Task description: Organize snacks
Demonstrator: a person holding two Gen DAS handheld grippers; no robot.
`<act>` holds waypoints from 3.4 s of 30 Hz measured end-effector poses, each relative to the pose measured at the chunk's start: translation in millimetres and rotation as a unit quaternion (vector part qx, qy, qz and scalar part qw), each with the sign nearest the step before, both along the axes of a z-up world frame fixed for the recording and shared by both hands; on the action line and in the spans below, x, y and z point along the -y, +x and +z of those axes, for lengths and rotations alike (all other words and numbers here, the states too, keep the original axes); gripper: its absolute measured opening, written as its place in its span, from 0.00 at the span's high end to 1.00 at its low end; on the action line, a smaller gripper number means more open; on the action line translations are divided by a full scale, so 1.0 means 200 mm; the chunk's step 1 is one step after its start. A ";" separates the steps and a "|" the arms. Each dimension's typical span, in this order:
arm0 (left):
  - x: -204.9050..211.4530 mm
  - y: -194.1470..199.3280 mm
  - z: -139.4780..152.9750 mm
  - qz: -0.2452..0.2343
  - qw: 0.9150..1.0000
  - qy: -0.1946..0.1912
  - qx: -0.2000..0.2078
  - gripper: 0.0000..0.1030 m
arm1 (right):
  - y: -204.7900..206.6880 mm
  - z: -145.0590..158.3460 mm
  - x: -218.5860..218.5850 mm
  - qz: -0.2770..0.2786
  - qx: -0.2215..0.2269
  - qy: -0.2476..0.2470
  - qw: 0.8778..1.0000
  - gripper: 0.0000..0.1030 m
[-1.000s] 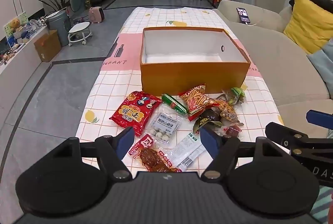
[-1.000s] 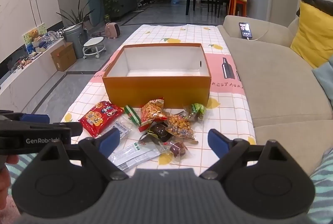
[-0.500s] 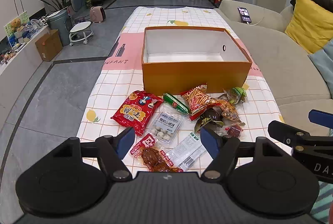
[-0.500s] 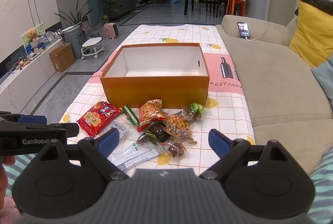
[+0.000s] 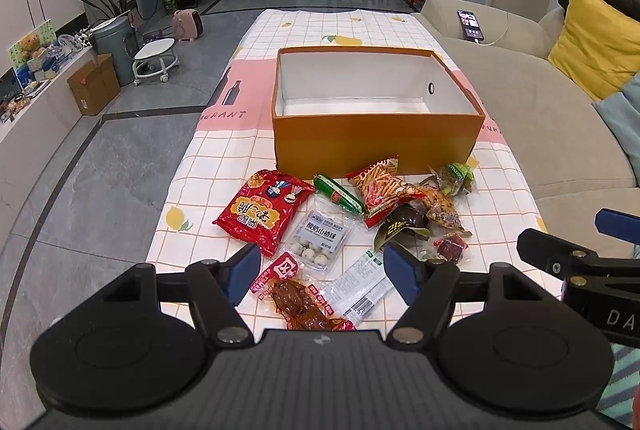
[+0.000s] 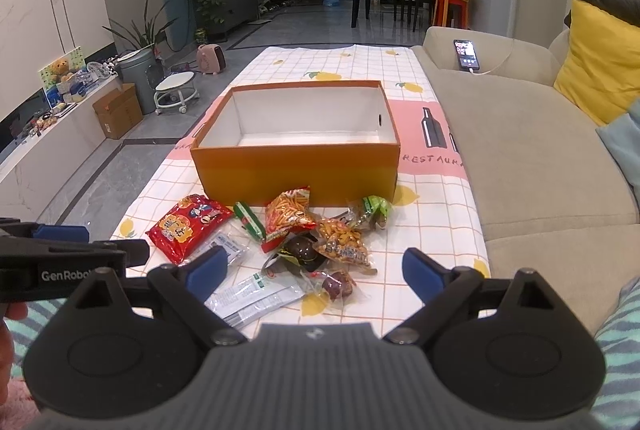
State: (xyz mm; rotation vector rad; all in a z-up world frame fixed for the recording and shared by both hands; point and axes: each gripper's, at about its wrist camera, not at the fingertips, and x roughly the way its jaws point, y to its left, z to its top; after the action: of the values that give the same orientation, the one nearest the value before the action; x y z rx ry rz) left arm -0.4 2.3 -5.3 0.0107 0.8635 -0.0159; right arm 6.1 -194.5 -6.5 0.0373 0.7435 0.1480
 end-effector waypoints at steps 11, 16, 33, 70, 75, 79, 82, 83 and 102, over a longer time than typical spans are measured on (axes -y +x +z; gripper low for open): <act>0.00 0.00 0.00 0.000 1.000 0.000 0.000 0.20 | 0.00 0.00 0.00 -0.001 -0.002 -0.001 1.000 0.10; 0.00 -0.01 0.00 0.000 1.000 -0.001 0.000 0.20 | 0.00 0.00 0.00 -0.001 -0.002 -0.001 1.000 0.10; 0.00 -0.01 0.00 0.000 1.000 -0.002 -0.001 0.20 | 0.00 -0.02 0.00 -0.001 -0.006 -0.001 1.000 0.10; -0.11 0.17 -0.07 -0.043 0.996 -0.075 -0.037 0.40 | 0.21 -0.17 0.03 0.014 -0.036 0.005 0.999 0.09; -0.14 0.26 -0.13 -0.024 0.996 -0.069 -0.044 0.41 | 0.30 -0.26 0.04 0.010 -0.044 0.009 0.999 0.23; -0.14 0.33 -0.19 -0.033 0.995 -0.069 -0.061 0.27 | 0.39 -0.35 0.03 0.010 -0.058 0.020 0.998 0.26; -0.15 0.40 -0.28 -0.045 0.990 -0.088 -0.104 0.27 | 0.45 -0.41 0.01 0.021 -0.076 0.020 0.997 0.32; -0.15 0.41 -0.30 -0.043 0.988 -0.089 -0.115 0.27 | 0.47 -0.42 0.01 0.025 -0.079 0.019 0.996 0.32; -0.05 0.71 -0.64 -0.126 0.982 0.003 -0.139 0.25 | 0.91 -0.73 0.13 -0.009 -0.156 0.043 0.987 0.26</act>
State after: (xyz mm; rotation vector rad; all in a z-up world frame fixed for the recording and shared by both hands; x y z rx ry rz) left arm 141.9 11.6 -133.2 0.1262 1.1377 -0.2579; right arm 188.7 -220.7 -151.7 0.1517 1.0489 0.1598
